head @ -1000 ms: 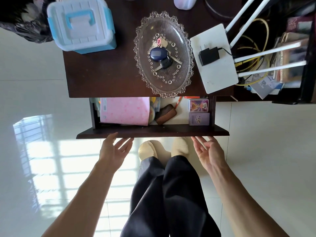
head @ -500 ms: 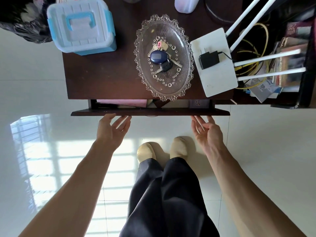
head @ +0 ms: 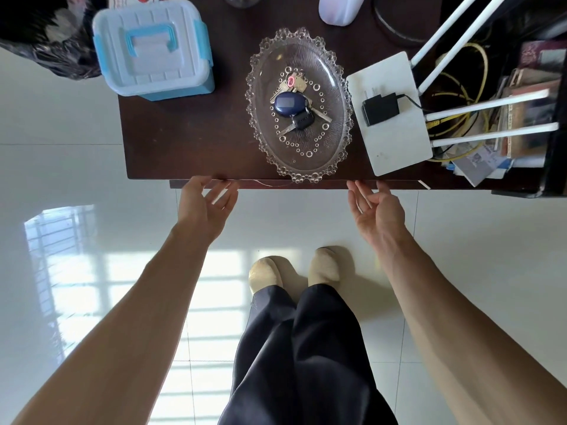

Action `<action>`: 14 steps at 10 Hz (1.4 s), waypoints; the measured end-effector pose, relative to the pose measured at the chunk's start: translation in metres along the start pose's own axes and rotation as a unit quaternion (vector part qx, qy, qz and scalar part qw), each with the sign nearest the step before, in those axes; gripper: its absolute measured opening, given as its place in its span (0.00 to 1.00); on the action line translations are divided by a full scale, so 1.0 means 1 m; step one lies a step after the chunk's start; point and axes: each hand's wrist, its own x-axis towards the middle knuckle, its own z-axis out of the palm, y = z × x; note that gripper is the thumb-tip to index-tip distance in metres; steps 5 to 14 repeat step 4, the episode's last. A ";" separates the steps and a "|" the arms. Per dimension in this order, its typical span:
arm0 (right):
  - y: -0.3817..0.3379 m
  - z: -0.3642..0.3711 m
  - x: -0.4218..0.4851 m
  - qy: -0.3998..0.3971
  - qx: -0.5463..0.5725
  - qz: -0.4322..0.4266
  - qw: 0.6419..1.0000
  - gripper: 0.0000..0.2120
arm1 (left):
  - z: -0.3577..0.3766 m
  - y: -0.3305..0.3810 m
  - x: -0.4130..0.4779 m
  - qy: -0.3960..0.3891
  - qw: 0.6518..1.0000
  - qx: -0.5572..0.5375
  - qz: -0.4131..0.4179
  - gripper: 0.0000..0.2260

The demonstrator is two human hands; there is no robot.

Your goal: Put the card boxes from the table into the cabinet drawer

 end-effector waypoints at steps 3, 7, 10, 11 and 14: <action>-0.003 0.003 -0.009 0.014 -0.035 -0.004 0.999 0.27 | -0.005 -0.003 -0.011 -0.006 1.000 0.029 0.008 0.07; -0.005 0.000 -0.025 0.027 -0.078 -0.004 0.997 0.10 | -0.019 -0.016 -0.023 0.012 0.999 0.048 -0.016 0.10; -0.005 0.000 -0.025 0.027 -0.078 -0.004 0.997 0.10 | -0.019 -0.016 -0.023 0.012 0.999 0.048 -0.016 0.10; -0.005 0.000 -0.025 0.027 -0.078 -0.004 0.997 0.10 | -0.019 -0.016 -0.023 0.012 0.999 0.048 -0.016 0.10; -0.005 0.000 -0.025 0.027 -0.078 -0.004 0.997 0.10 | -0.019 -0.016 -0.023 0.012 0.999 0.048 -0.016 0.10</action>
